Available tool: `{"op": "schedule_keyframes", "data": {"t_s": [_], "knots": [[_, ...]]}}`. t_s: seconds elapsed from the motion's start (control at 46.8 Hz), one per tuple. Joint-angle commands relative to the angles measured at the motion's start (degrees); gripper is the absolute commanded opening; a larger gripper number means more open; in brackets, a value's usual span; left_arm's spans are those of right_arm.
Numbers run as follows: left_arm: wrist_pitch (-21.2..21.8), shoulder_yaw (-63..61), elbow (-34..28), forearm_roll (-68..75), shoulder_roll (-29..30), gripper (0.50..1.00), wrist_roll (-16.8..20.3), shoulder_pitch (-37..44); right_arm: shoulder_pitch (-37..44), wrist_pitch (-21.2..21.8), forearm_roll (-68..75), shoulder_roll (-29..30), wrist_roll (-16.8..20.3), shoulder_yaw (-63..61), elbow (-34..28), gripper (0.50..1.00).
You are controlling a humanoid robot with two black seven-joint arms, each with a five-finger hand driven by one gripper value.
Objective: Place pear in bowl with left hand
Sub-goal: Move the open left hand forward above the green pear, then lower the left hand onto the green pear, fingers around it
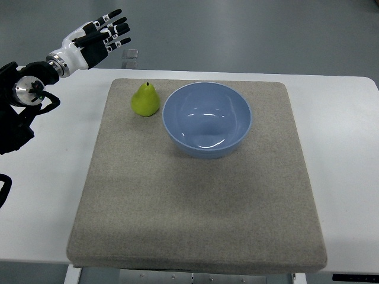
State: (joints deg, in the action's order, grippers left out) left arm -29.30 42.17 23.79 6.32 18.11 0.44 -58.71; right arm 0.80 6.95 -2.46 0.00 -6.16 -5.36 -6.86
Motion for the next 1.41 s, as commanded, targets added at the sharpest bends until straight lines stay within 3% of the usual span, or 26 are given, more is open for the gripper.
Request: {"op": "schedule_keyframes", "data": {"t_s": [0.0, 0.363, 0.534, 0.961, 1.389], "knots": [[-0.2, -0.6, 0.1, 1.1, 1.1, 0.996, 0.0, -0.9, 0.0, 0.0, 0.0, 0.0, 0.0, 0.0, 0.0, 0.926], [-0.6, -4.7, 0.4, 6.7, 5.3, 0.996, 0.0, -4.0, 0.0, 0.0, 0.0, 0.0, 0.0, 0.0, 0.0, 0.926], [-0.5, -8.1, 0.4, 16.3, 6.1, 0.996, 0.2, -6.5, 0.0, 0.0, 0.0, 0.0, 0.0, 0.0, 0.0, 0.926], [-0.2, -13.0, 0.7, 40.8, 6.2, 0.994, 4.9, -10.5, 0.0, 0.0, 0.0, 0.0, 0.0, 0.0, 0.0, 0.926], [0.1, -21.5, 13.0, 52.8, 8.0, 0.994, 6.4, -13.9, 0.0, 0.0, 0.0, 0.0, 0.0, 0.0, 0.0, 0.926]]}}
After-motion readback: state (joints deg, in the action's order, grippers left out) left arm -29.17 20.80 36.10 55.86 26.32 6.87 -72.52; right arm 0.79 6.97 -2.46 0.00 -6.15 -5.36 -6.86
